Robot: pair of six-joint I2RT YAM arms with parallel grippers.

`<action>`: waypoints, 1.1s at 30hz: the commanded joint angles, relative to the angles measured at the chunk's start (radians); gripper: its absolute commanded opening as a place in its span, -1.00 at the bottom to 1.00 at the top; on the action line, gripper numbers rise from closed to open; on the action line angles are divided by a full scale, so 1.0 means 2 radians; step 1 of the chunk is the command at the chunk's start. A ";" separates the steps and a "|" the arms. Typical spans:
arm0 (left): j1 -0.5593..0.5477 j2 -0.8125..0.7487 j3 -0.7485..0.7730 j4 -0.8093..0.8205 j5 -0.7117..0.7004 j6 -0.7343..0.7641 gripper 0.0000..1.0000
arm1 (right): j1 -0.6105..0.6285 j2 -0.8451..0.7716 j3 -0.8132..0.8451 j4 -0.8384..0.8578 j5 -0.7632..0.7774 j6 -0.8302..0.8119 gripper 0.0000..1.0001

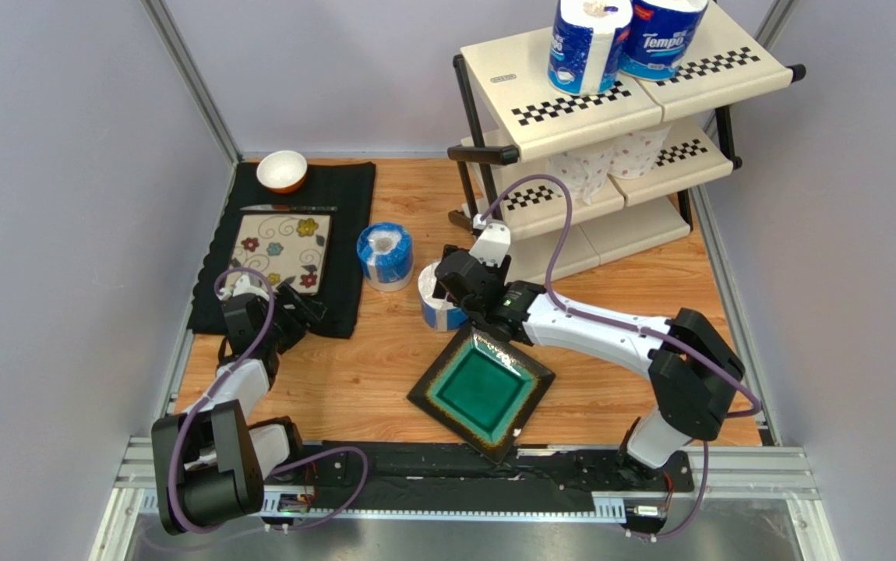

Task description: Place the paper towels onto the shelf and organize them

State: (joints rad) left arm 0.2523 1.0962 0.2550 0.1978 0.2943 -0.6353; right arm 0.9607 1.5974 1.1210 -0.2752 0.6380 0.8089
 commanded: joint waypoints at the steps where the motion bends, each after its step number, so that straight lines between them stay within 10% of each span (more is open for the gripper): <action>1: 0.003 0.014 -0.022 -0.050 0.009 -0.008 0.71 | -0.004 0.024 0.036 -0.017 0.051 0.017 0.43; 33: 0.008 0.022 -0.022 -0.042 0.021 -0.013 0.71 | -0.022 0.086 0.039 -0.032 0.018 0.030 0.15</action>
State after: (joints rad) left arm 0.2691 1.1122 0.2531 0.2180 0.3210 -0.6498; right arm 0.9333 1.7424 1.1942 -0.3458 0.7113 0.8558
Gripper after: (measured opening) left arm 0.851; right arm 0.560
